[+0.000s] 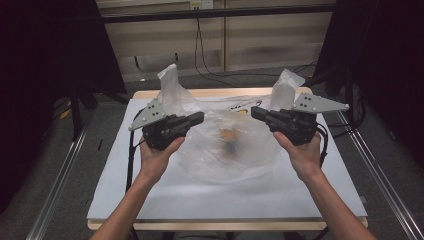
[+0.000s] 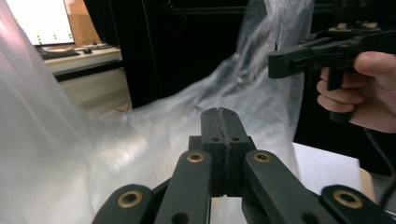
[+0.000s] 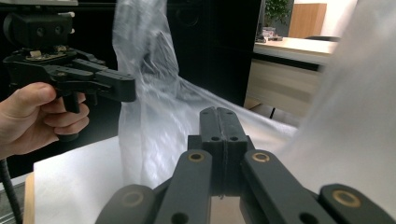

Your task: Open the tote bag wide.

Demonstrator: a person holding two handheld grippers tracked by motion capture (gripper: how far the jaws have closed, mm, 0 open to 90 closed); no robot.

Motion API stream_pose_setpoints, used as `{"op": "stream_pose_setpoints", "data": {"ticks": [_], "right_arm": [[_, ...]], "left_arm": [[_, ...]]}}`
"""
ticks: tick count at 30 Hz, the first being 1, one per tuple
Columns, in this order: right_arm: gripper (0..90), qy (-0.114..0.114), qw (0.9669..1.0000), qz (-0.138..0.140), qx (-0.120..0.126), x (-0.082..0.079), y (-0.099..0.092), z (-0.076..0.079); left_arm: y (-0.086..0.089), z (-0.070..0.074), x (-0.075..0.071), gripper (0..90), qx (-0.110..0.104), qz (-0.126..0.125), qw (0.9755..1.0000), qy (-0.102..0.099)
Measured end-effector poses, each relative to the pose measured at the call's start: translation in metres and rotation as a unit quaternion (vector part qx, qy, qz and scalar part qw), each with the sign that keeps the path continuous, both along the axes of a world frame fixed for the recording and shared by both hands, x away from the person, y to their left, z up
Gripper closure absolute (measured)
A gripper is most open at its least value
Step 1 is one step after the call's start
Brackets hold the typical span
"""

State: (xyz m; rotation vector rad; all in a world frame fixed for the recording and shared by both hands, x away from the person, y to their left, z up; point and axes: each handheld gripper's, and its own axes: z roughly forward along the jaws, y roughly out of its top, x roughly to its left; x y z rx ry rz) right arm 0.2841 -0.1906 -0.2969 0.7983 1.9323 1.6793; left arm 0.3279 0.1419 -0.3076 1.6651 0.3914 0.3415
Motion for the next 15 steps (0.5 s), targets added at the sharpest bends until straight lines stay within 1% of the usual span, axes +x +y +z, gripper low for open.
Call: {"op": "stream_pose_setpoints", "data": {"ticks": [1,2,3,4,5,6,7,8,9,11,13,14,15], "right_arm": [[90.0,0.000,1.0000,0.000,-0.001,0.001,0.001,0.002],[90.0,0.000,1.0000,0.000,-0.001,0.001,0.001,0.002],[90.0,-0.004,1.0000,-0.002,0.000,0.004,0.002,0.007],[90.0,-0.006,1.0000,-0.005,-0.001,0.005,0.003,0.009],[90.0,-0.008,0.9999,-0.009,-0.004,0.007,0.004,0.011],[90.0,-0.010,0.9999,-0.012,-0.004,0.008,0.004,0.012],[90.0,-0.007,0.9999,-0.014,-0.005,0.011,0.004,0.013],[90.0,-0.006,0.9998,-0.018,-0.006,0.012,0.004,0.013],[90.0,-0.002,0.9997,-0.021,-0.008,0.014,0.004,0.011],[90.0,0.003,0.9995,-0.031,-0.009,0.018,0.003,0.007],[90.0,0.007,0.9992,-0.034,-0.018,0.019,0.003,0.003],[90.0,0.010,0.9992,-0.035,-0.018,0.020,0.003,0.000],[90.0,0.014,0.9992,-0.035,-0.015,0.021,0.004,-0.002]], "left_arm": [[-0.001,0.002,0.004,90.0,-0.003,0.002,1.0000,0.003],[-0.001,0.002,0.004,90.0,-0.003,0.002,1.0000,0.003],[-0.004,0.005,0.012,90.0,0.000,0.007,1.0000,0.000],[-0.006,0.006,0.014,90.0,-0.003,0.007,1.0000,0.003],[-0.008,0.007,0.016,90.0,-0.001,0.012,0.9999,0.002],[-0.008,0.007,0.016,90.0,-0.001,0.012,0.9999,0.002],[-0.011,0.007,0.022,90.0,0.004,0.014,0.9999,0.003],[-0.011,0.007,0.022,90.0,0.004,0.014,0.9999,0.003],[-0.013,0.004,0.028,90.0,0.007,0.018,0.9998,0.011],[-0.013,-0.002,0.033,90.0,0.007,0.018,0.9995,0.026],[-0.014,-0.008,0.035,90.0,0.009,0.021,0.9993,0.031],[-0.015,-0.010,0.036,90.0,0.020,0.024,0.9990,0.031],[-0.016,-0.013,0.037,90.0,0.022,0.022,0.9991,0.031]]}}
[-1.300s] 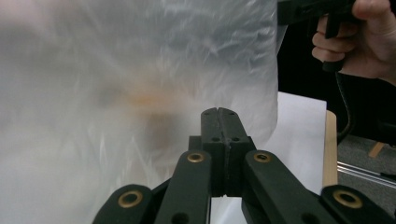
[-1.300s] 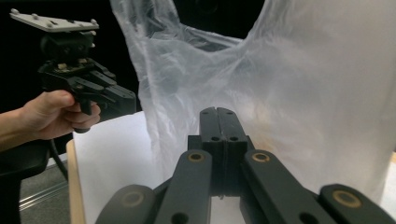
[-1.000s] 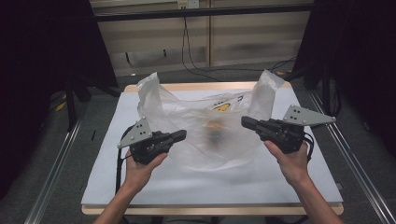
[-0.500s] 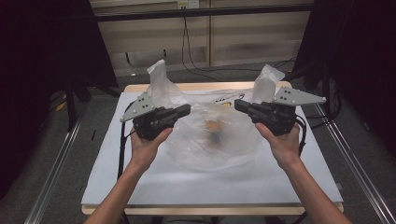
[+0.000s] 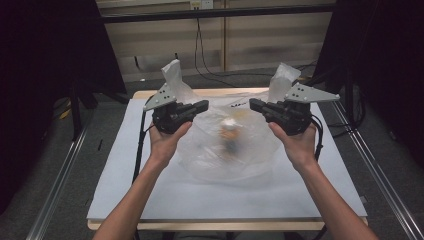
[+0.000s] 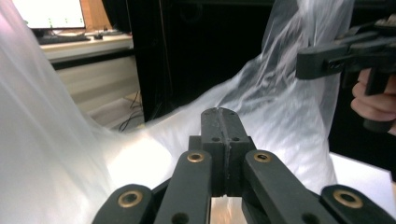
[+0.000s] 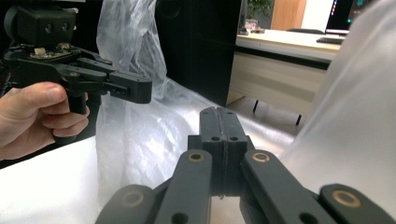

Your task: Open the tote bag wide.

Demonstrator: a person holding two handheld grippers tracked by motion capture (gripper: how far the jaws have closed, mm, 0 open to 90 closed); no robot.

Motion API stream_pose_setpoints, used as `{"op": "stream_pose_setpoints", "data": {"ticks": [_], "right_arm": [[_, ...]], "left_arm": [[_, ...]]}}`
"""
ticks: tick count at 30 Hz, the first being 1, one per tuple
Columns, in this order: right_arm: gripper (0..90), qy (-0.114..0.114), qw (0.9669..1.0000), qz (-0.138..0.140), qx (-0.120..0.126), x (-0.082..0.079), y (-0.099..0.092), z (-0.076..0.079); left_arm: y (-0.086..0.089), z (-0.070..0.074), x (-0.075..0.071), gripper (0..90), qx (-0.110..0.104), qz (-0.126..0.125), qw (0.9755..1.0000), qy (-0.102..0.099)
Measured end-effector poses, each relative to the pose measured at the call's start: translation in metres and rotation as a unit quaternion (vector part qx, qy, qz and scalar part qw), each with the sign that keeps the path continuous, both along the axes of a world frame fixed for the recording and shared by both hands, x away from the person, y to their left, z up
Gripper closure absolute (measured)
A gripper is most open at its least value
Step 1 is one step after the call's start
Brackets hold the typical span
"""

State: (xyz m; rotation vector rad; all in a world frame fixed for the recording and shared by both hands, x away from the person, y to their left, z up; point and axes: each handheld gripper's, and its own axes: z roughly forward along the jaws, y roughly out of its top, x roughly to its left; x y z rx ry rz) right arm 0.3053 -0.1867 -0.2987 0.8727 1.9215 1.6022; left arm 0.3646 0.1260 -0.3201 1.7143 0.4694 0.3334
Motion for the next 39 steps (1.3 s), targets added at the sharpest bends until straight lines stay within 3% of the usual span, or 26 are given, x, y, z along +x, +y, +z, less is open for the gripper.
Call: {"op": "stream_pose_setpoints", "data": {"ticks": [6,11,12,18,19,24,32,39], "right_arm": [[90.0,0.012,0.9997,-0.011,-0.018,0.006,0.002,-0.010],[90.0,0.028,0.9994,-0.015,-0.014,0.013,0.002,-0.022],[90.0,0.030,0.9995,-0.004,-0.008,0.016,0.002,-0.029],[90.0,0.048,0.9988,-0.007,-0.009,0.022,0.003,-0.044],[90.0,0.050,0.9987,-0.007,-0.009,0.023,0.003,-0.046],[90.0,0.060,0.9982,-0.004,-0.009,0.023,0.002,-0.057],[90.0,0.087,0.9961,0.008,-0.016,0.021,0.005,-0.089],[90.0,0.101,0.9947,0.014,-0.017,0.019,0.006,-0.104]], "left_arm": [[-0.005,-0.012,0.009,90.0,0.023,-0.001,0.9997,0.012],[-0.012,-0.027,0.013,90.0,0.035,-0.001,0.9991,0.025],[-0.015,-0.034,0.014,90.0,0.042,-0.008,0.9985,0.034],[-0.020,-0.051,0.014,90.0,0.046,-0.017,0.9975,0.051],[-0.020,-0.053,0.014,90.0,0.057,-0.016,0.9969,0.051],[-0.022,-0.064,0.011,90.0,0.054,-0.023,0.9965,0.058],[-0.026,-0.091,0.006,90.0,0.076,-0.032,0.9935,0.078],[-0.023,-0.108,0.008,90.0,0.098,-0.032,0.9904,0.092]]}}
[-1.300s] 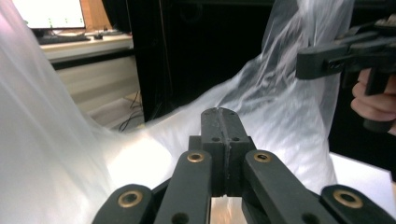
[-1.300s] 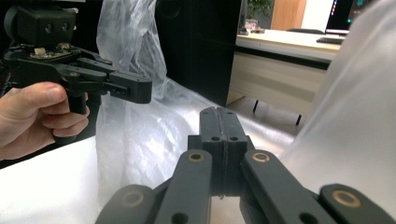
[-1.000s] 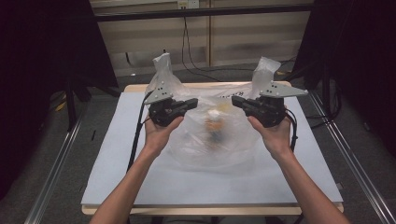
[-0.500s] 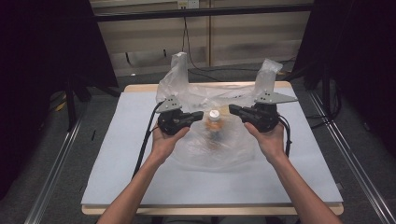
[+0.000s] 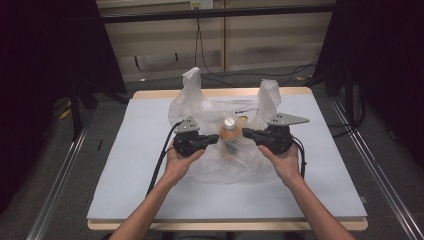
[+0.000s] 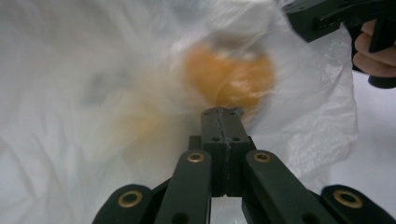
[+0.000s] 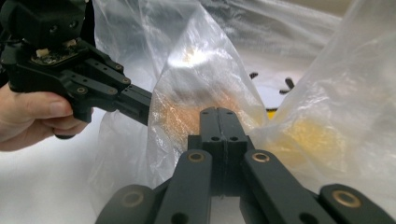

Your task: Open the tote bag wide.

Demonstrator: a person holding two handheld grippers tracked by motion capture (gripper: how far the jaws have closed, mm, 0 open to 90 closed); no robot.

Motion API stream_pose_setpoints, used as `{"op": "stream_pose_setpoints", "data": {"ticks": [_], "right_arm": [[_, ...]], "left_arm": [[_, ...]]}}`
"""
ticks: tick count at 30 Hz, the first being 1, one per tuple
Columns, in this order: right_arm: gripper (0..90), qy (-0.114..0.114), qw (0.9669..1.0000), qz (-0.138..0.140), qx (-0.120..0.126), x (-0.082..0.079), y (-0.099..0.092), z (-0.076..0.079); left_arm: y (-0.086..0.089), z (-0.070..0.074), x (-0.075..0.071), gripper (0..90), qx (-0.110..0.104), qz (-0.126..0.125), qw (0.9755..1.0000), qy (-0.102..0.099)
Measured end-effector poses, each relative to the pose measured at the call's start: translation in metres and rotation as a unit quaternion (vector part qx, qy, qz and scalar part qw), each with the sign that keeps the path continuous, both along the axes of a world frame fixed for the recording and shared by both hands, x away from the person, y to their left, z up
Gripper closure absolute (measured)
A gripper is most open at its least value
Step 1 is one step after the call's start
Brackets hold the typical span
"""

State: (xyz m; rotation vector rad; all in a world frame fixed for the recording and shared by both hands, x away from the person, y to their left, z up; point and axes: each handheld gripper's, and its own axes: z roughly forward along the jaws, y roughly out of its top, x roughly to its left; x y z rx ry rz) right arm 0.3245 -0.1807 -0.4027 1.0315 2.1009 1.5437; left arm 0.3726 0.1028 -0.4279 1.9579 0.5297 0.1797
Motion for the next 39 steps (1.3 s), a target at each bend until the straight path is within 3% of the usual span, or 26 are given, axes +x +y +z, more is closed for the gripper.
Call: {"op": "stream_pose_setpoints", "data": {"ticks": [4,7,8,11,19,22,27,29,30,37,39], "right_arm": [[90.0,0.011,0.9999,0.007,-0.004,-0.002,0.002,-0.010],[90.0,0.021,0.9997,0.009,-0.011,-0.003,0.002,-0.019],[90.0,0.024,0.9996,0.009,-0.011,-0.003,0.002,-0.022],[90.0,0.034,0.9993,-0.004,-0.017,-0.004,-0.001,-0.032],[90.0,0.048,0.9986,0.006,-0.022,0.000,0.000,-0.052],[90.0,0.056,0.9982,0.004,-0.021,0.000,0.001,-0.056],[90.0,0.072,0.9962,0.016,-0.046,0.001,0.007,-0.071],[90.0,0.072,0.9962,0.017,-0.047,0.001,0.007,-0.072],[90.0,0.075,0.9958,0.015,-0.050,0.001,0.007,-0.074],[90.0,0.083,0.9942,0.014,-0.067,0.003,0.006,-0.082],[90.0,0.095,0.9925,0.015,-0.076,0.004,0.008,-0.086]], "left_arm": [[-0.001,-0.010,0.000,90.0,0.016,-0.003,0.9999,0.006],[-0.003,-0.013,-0.001,90.0,0.016,-0.006,0.9998,0.009],[-0.004,-0.017,-0.001,90.0,0.027,-0.012,0.9995,0.010],[-0.004,-0.022,-0.002,90.0,0.031,-0.009,0.9993,0.018],[-0.005,-0.043,0.005,90.0,0.054,-0.002,0.9981,0.030],[-0.007,-0.046,0.005,90.0,0.064,-0.002,0.9974,0.034],[-0.012,-0.055,0.004,90.0,0.076,-0.009,0.9963,0.040],[-0.013,-0.056,0.004,90.0,0.071,-0.006,0.9965,0.043],[-0.013,-0.059,0.005,90.0,0.087,-0.004,0.9954,0.042],[-0.008,-0.059,0.009,90.0,0.091,-0.002,0.9946,0.050],[-0.010,-0.060,0.008,90.0,0.099,0.004,0.9935,0.056]]}}
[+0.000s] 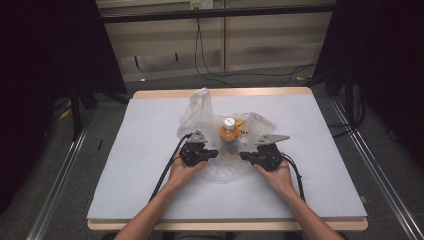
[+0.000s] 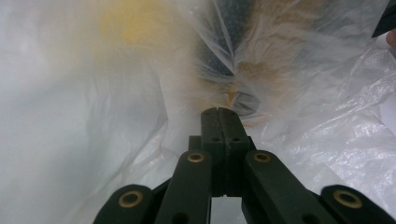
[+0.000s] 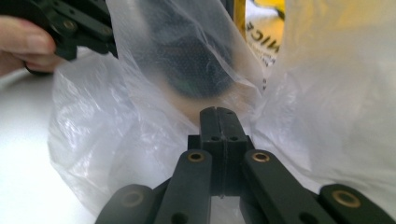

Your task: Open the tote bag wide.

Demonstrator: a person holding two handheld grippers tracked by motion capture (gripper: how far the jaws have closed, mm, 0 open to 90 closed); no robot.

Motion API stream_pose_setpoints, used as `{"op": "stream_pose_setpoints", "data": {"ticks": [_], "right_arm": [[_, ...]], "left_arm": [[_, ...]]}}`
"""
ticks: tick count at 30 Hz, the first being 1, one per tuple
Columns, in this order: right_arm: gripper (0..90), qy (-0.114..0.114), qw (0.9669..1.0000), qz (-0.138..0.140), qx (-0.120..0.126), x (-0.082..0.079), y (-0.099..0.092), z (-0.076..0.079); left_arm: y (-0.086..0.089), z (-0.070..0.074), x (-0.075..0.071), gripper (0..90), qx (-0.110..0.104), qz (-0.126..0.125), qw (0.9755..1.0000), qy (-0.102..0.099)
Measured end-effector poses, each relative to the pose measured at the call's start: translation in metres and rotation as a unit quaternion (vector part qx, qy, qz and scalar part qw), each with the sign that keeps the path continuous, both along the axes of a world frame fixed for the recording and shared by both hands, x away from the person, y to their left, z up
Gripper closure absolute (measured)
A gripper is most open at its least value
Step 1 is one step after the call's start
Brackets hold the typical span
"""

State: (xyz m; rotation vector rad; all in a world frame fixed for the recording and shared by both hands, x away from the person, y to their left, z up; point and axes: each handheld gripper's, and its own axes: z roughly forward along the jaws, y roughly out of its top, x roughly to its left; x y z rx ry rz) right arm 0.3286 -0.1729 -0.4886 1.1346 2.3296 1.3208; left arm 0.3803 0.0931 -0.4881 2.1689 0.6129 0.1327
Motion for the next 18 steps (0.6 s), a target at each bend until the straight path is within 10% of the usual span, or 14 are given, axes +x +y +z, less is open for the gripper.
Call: {"op": "stream_pose_setpoints", "data": {"ticks": [8,18], "right_arm": [[90.0,0.025,0.9989,-0.001,-0.040,0.004,0.007,-0.002],[90.0,-0.015,0.9995,0.009,0.026,-0.011,-0.006,0.027]], "left_arm": [[0.001,0.001,0.001,90.0,0.019,0.007,0.9997,0.016],[0.009,0.029,-0.021,90.0,-0.028,-0.023,0.9994,-0.002]]}}
